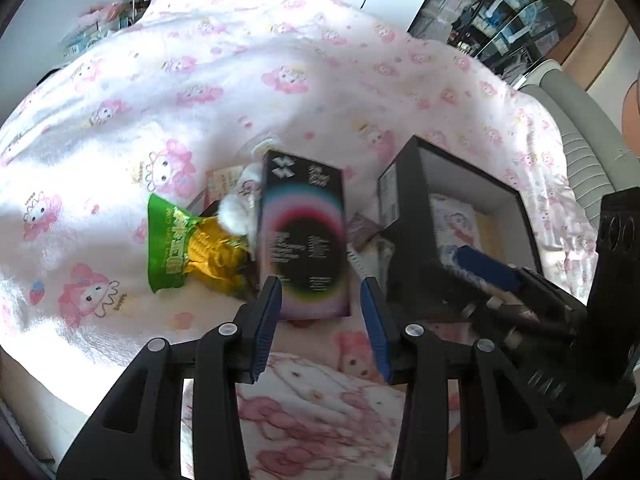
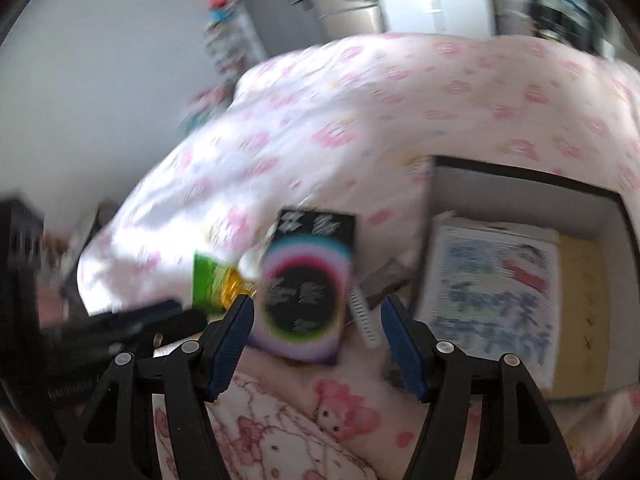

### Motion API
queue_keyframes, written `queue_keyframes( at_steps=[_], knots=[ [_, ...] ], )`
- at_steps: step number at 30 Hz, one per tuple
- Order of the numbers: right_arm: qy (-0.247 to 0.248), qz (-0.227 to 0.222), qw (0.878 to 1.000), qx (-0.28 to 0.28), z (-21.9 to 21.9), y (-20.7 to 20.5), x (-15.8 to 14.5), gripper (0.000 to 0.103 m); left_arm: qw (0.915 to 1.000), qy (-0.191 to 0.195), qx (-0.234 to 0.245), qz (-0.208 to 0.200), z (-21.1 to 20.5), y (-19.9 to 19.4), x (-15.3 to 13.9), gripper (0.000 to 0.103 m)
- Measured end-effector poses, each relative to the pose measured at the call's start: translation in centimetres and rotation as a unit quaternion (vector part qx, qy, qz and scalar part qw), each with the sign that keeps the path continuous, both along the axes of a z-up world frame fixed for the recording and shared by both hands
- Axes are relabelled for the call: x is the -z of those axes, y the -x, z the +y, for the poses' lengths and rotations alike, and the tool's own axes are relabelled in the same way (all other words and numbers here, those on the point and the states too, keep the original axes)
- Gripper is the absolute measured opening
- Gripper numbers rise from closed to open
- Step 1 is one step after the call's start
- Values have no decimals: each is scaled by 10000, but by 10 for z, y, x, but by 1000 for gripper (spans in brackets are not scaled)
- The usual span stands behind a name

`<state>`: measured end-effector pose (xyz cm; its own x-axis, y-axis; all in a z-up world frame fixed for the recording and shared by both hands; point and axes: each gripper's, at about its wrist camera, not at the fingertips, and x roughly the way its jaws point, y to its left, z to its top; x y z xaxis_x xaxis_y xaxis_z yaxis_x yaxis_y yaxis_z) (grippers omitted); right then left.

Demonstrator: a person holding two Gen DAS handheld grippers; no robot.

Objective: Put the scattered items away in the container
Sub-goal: 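Grasp the black Smart Devil box with the left gripper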

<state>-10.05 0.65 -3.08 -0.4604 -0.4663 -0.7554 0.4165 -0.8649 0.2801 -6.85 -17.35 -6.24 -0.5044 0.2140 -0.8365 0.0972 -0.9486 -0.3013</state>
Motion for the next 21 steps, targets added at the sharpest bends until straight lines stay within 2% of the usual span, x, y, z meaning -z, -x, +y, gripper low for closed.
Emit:
queue_keyframes(
  at_steps=[2, 5, 8, 11, 14, 19, 21],
  knots=[
    [-89, -144, 9994, -286, -20, 1, 13, 55, 9998, 71, -124, -112, -8, 4, 10, 39],
    [-203, -465, 9978, -421, -36, 9, 36, 55, 9981, -171, -374, -463, -26, 14, 34, 39],
    [-438, -769, 9948, -511, -47, 19, 60, 55, 9967, -230, -456, -634, -28, 20, 42, 39],
    [-652, -876, 9928, -492, -52, 23, 75, 50, 9972, -320, -306, -595, -20, 32, 47, 42],
    [-780, -975, 9909, -499, -59, 24, 85, 50, 9960, -269, -252, -808, -19, 45, 61, 42],
    [-827, -1092, 9899, -362, -63, 31, 98, 50, 9888, -552, -286, -1358, -26, 58, 88, 42],
    [-918, -1120, 9893, -203, -66, 35, 102, 50, 9832, -877, -217, -1584, -28, 65, 98, 45]
  ],
)
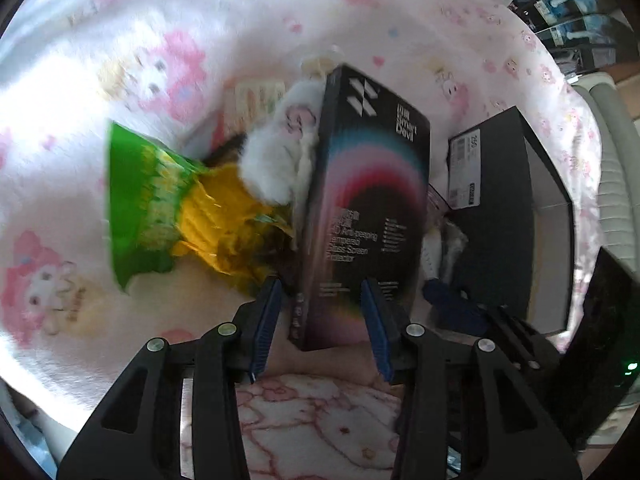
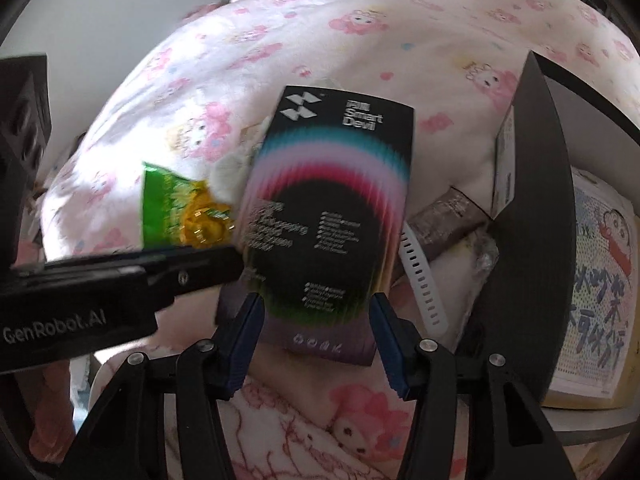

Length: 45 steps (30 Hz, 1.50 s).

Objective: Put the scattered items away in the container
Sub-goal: 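Grasp the black Smart Devil box with the left gripper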

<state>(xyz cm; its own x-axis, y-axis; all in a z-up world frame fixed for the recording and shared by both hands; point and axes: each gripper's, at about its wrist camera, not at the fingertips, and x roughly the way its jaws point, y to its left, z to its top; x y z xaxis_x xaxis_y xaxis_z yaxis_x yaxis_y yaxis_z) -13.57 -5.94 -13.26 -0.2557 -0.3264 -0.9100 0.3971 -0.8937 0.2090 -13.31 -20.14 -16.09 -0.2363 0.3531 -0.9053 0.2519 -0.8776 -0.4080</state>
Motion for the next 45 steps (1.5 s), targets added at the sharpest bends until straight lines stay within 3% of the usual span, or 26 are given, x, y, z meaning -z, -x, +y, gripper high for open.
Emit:
queue_keyframes(
  at_steps=[1, 4, 6, 7, 10, 13, 15, 16, 17, 19, 24, 27, 31, 33, 35, 37, 39, 43, 45],
  knots=[
    [-61, -52, 10000, 40, -2, 3, 3, 51, 10000, -54, 42, -70, 1, 2, 3, 49],
    [-50, -388, 9992, 77, -5, 13, 16, 54, 9997, -59, 148, -172, 5, 10, 14, 49],
    [-31, -386, 9993, -2, -7, 14, 19, 59, 9996, -136, 147, -210, 6, 13, 19, 42],
    [-3, -370, 9993, -36, -7, 14, 19, 61, 9998, 40, 120, -150, 7, 13, 18, 32],
    [59, -342, 9992, -179, -9, 9, 15, 59, 9995, 166, 216, 149, 10, 6, 8, 27],
    [522, -478, 9964, -463, -16, 3, 3, 58, 9994, 100, 207, 278, 9, -3, 0, 24],
    [473, -318, 9963, -639, -23, -1, -5, 58, 9992, 133, 95, 376, 5, -10, -6, 24],
    [430, -270, 9963, -697, -26, -3, -7, 58, 9989, 193, 14, 415, 2, -13, -8, 1],
    [430, -243, 9956, -794, -26, -6, -10, 58, 9981, 394, -79, 460, -2, -16, -11, 0],
    [398, -276, 9963, -715, -22, -8, -11, 58, 9969, 532, -186, 548, -13, -20, -16, 0],
    [78, -156, 9991, -398, -4, -11, -13, 58, 9977, 3, -236, 640, -37, -26, -17, 0],
    [-96, -302, 9992, -226, 3, -7, -5, 58, 9978, -343, -107, 558, -34, -21, -10, 21],
    [-150, -696, 9974, -83, 5, 1, 20, 60, 9985, 181, 415, 307, -12, -2, 0, 21],
    [-166, -655, 9977, -90, 4, 1, 22, 65, 9981, 110, 564, 228, -10, 3, 4, 26],
    [-56, -669, 9977, -76, 6, 4, 21, 67, 9977, 115, 649, 135, -10, 9, 11, 40],
    [-12, -650, 9978, -95, 6, 6, 20, 67, 9975, -39, 703, 73, -11, 14, 19, 44],
    [15, -617, 9980, -129, 7, 5, 18, 67, 9968, -397, 687, 27, -11, 17, 28, 42],
    [-86, -532, 9984, -152, -1, 8, 11, 67, 9976, -290, 550, 314, -16, 9, 21, 38],
    [78, -536, 9982, -270, -3, 7, 7, 67, 9976, -409, 385, 411, -24, 1, 13, 32]
  ],
)
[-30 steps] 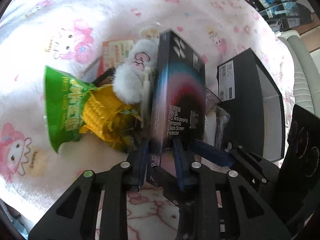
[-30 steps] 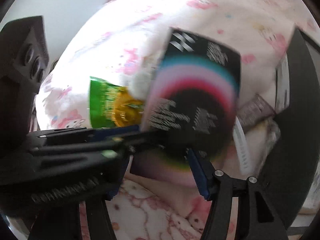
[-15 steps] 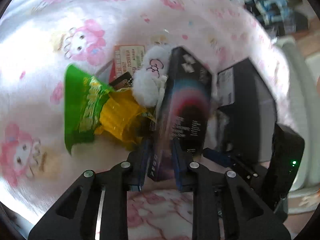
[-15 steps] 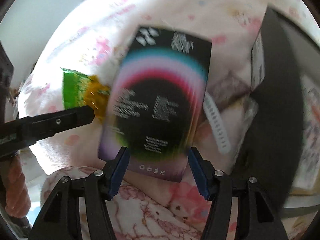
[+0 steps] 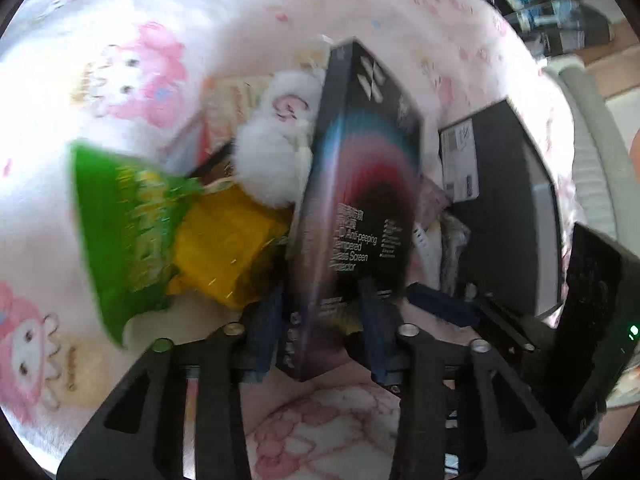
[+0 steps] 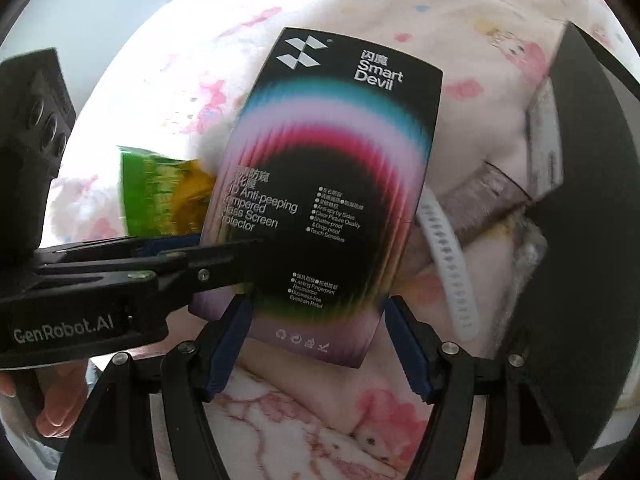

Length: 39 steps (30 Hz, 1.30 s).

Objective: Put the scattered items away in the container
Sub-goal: 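Grasp the black Smart Devil box with the left gripper, then carry the Smart Devil box over the black box and lower it beside the bead kit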

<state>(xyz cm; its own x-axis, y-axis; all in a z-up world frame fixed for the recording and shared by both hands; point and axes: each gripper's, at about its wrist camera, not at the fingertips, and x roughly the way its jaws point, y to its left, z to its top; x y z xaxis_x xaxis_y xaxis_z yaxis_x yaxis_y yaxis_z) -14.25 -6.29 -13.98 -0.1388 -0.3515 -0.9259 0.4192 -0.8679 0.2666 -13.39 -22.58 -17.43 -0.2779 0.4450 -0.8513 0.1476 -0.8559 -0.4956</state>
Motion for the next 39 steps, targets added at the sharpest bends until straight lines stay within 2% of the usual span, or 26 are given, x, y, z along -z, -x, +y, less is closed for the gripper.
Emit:
queue_keyframes(
  at_steps=[1, 2, 4, 5, 8, 12, 16, 18, 21, 24, 27, 29, 31, 32, 35, 39],
  knots=[
    [272, -49, 9996, -84, -1, -1, -5, 65, 9998, -172, -71, 34, -6, -6, -4, 29],
    [539, -131, 9983, -192, -3, -3, -9, 64, 9997, -187, -117, 65, -8, -10, -6, 29],
    [842, -263, 9953, -405, -12, -8, -18, 64, 9998, -40, -152, 144, -11, -19, -10, 29],
    [875, -237, 9946, -505, -16, -11, -22, 64, 9997, -65, -206, 144, -13, -20, -9, 29],
    [527, 89, 9968, -594, -21, -20, -27, 64, 9993, -201, -290, 129, -18, -23, -4, 29],
    [347, 156, 9990, -247, -4, -23, -27, 64, 9993, -103, -304, 189, -20, -31, -7, 29],
    [124, 170, 9998, 60, 15, -15, -21, 64, 9983, -246, -495, 197, -29, -46, -5, 30],
    [337, 181, 9993, 23, 19, -10, -18, 64, 9979, -239, -581, 141, -33, -48, -2, 32],
    [360, 33, 9993, -112, 17, -3, -10, 64, 9980, -184, -581, 176, -39, -45, -1, 33],
    [617, -165, 9979, -45, 22, 4, -7, 65, 9977, -316, -554, 248, -42, -40, 2, 34],
    [831, -343, 9959, -50, 25, 9, -3, 65, 9973, -369, -563, 299, -39, -32, 7, 40],
    [1013, -430, 9939, -87, 24, 10, 0, 69, 9970, -339, -622, 303, -37, -27, 10, 40],
    [968, -207, 9950, -107, 23, 7, -1, 65, 9969, -350, -647, 289, -35, -25, 11, 37],
    [916, -111, 9956, -142, 23, 4, -4, 59, 9970, -268, -641, 347, -32, -26, 7, 37],
    [1036, -66, 9946, 12, 33, 1, -14, 49, 9968, -82, -614, 514, -26, -33, -9, 35],
    [1239, 231, 9920, 109, 51, -8, -47, 48, 9946, -111, -581, 858, -17, -47, -43, 34]
  ],
)
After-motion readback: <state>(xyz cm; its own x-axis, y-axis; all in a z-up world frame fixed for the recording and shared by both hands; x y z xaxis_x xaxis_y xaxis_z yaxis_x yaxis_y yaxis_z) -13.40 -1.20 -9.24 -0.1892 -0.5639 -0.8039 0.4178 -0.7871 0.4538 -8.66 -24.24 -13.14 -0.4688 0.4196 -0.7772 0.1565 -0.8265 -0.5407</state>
